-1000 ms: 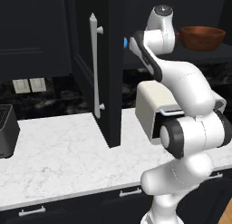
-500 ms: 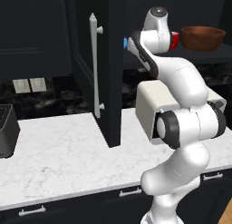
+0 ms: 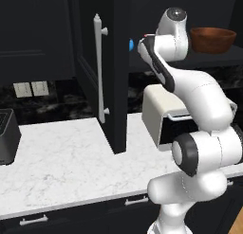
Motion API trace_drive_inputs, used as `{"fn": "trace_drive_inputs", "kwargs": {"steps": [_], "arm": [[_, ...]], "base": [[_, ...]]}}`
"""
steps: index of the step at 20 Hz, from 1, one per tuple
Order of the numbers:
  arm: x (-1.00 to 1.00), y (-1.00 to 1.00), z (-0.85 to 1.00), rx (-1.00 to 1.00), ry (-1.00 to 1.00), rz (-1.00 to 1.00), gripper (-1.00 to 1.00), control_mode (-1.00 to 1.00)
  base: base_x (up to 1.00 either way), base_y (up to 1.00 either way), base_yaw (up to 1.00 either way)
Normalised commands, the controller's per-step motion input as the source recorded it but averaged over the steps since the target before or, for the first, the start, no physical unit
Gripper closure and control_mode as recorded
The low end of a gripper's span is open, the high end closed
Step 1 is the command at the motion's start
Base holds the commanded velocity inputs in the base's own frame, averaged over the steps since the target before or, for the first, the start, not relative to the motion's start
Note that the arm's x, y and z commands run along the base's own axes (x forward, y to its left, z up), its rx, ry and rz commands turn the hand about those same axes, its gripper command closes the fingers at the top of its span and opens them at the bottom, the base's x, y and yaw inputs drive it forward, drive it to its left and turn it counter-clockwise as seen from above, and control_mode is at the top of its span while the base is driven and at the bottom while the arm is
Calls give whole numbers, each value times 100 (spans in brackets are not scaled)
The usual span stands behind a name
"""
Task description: Gather all objects into one cabinet and sort the glasses and bowls to opposite sides.
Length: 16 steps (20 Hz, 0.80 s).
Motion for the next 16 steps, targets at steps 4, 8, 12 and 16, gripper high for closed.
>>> {"fn": "trace_drive_inputs", "kwargs": {"steps": [4, 8, 12, 16], "arm": [[-100, 0, -24, 0, -26, 1, -100, -100], [-100, 0, -2, 0, -21, 4, -100, -100], [-100, 0, 34, 0, -4, 8, -100, -100], [-100, 0, 50, 0, 0, 9, -100, -100]], "base": [[0, 0, 0], [0, 0, 0], [0, 0, 0], [0, 0, 0]]}}
